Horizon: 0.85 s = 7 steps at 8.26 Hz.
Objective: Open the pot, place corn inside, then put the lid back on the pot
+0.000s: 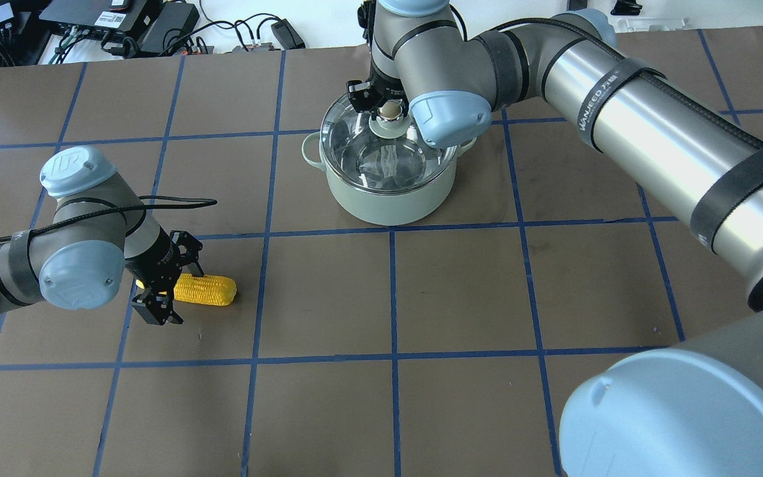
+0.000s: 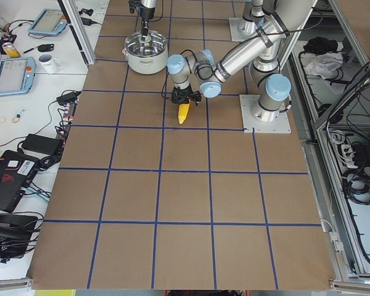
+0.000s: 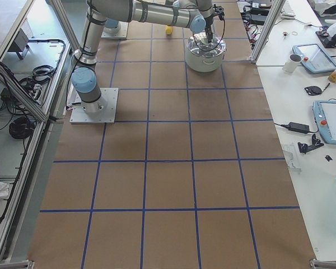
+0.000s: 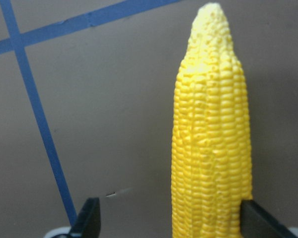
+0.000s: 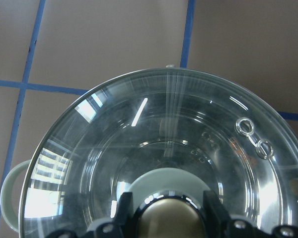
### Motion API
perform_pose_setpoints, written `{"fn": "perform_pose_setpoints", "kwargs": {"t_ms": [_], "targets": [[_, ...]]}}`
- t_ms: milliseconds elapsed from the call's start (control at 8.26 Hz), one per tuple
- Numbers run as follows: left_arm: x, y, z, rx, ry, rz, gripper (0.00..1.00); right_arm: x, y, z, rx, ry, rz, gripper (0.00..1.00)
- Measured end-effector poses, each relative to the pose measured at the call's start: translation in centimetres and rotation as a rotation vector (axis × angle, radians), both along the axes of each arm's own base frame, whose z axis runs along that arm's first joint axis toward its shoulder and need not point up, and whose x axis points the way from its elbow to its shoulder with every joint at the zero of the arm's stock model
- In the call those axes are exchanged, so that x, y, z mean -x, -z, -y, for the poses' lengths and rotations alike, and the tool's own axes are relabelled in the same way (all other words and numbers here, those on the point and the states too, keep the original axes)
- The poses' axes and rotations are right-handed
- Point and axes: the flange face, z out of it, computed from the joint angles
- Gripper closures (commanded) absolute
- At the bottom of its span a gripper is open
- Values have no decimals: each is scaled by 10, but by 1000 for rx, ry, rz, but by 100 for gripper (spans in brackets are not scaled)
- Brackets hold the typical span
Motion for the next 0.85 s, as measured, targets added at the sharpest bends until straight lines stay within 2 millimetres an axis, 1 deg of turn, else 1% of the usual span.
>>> {"fn": "perform_pose_setpoints", "kwargs": {"t_ms": [121, 242, 363, 484, 605, 726, 847], "targets": [[0, 5, 0, 4, -1, 0, 0, 0, -9, -3, 6, -5, -1, 48], [0, 9, 2, 16, -3, 2, 0, 2, -24, -8, 11, -10, -2, 47], [-1, 11, 5, 30, -4, 5, 0, 4, -39, -13, 19, -13, -1, 47], [-1, 10, 7, 41, -4, 8, 0, 12, -59, -20, 32, -10, -2, 48], [-1, 9, 7, 48, -4, 10, 0, 30, -87, -30, 39, 6, -14, 48], [-1, 10, 8, 46, -4, 10, 0, 60, -114, -41, 21, 36, -25, 48], [-2, 11, 8, 43, -4, 11, 10, 98, -143, -56, -5, 62, -36, 48]]}}
